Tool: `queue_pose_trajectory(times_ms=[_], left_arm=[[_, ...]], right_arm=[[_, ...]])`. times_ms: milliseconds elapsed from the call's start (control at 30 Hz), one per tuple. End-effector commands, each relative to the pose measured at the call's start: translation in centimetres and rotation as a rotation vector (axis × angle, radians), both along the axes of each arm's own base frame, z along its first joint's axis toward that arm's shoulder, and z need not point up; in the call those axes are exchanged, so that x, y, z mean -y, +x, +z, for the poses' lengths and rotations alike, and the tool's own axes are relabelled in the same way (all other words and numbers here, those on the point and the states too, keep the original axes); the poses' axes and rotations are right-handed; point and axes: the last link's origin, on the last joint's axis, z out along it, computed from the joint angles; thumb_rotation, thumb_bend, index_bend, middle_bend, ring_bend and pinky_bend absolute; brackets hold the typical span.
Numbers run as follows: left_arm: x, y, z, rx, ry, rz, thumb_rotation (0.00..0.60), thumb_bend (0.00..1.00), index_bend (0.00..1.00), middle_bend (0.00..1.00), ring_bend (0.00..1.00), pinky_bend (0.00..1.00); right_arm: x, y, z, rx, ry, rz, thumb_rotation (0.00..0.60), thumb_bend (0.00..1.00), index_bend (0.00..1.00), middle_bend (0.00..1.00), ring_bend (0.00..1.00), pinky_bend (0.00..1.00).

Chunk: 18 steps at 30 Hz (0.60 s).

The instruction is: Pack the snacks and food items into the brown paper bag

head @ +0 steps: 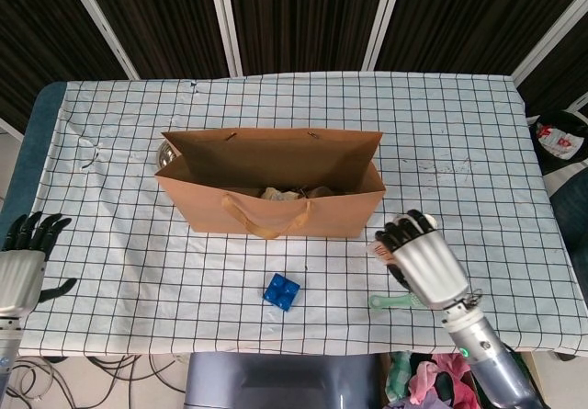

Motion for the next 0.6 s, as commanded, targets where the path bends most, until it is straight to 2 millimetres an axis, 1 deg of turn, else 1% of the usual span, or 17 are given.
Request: queue_pose_trajectory(times_ms=[33, 100, 133, 233, 367, 400, 533, 600], left_arm=[[0.0, 0.0, -0.1, -0.001, -0.002, -0.001, 0.600, 0.08, 0.16, 0.11, 0.00, 0.02], [0.0, 0.0, -0.1, -0.001, -0.004, -0.001, 0.600, 0.08, 0.16, 0.11, 0.00, 0.02], [0.0, 0.1, -0.1, -0.001, -0.005, 0.000, 0.600, 0.08, 0.16, 0.11, 0.00, 0.02], [0.0, 0.1, -0.1, 0.002, -0.004, 0.001, 0.600, 0.08, 0.16, 0.11, 0.00, 0.02], [-0.1, 0.1, 0.0, 0.008, -0.001, 0.004, 0.600, 0.08, 0.16, 0.11, 0.00, 0.02], [-0.1, 0.0, 0.1, 0.009, 0.000, 0.006, 0.600, 0.08, 0.16, 0.11, 0.00, 0.02], [-0.2, -0.1, 0.2, 0.013, 0.005, 0.011, 0.600, 0.08, 0.16, 0.11, 0.00, 0.02], [-0.2, -0.1, 0.3, 0.013, 0.007, 0.011, 0.600, 0.08, 0.16, 0.11, 0.00, 0.02]], right_arm=[[-1.3, -0.2, 4.2, 0.084, -0.126, -0.010, 0.600, 0.34, 0.39, 0.39, 0.44, 0.25], [-1.2, 0.0, 5.0, 0.099, -0.150, -0.003, 0.600, 0.34, 0.39, 0.39, 0.44, 0.26], [-1.1, 0.2, 5.8, 0.115, -0.176, 0.011, 0.600, 0.34, 0.40, 0.39, 0.44, 0.26], [-0.4, 1.1, 6.9, 0.149, -0.215, 0.047, 0.600, 0.34, 0.40, 0.39, 0.45, 0.26], [2.1, 2.8, 8.2, 0.179, -0.229, 0.083, 0.600, 0.34, 0.40, 0.39, 0.45, 0.26], [2.9, 3.7, 8.5, 0.190, -0.225, 0.096, 0.600, 0.34, 0.40, 0.39, 0.45, 0.26], [5.2, 6.1, 8.6, 0.219, -0.190, 0.120, 0.600, 0.34, 0.40, 0.39, 0.45, 0.26], [6.5, 7.6, 8.4, 0.232, -0.167, 0.135, 0.600, 0.34, 0.40, 0.39, 0.45, 0.26]])
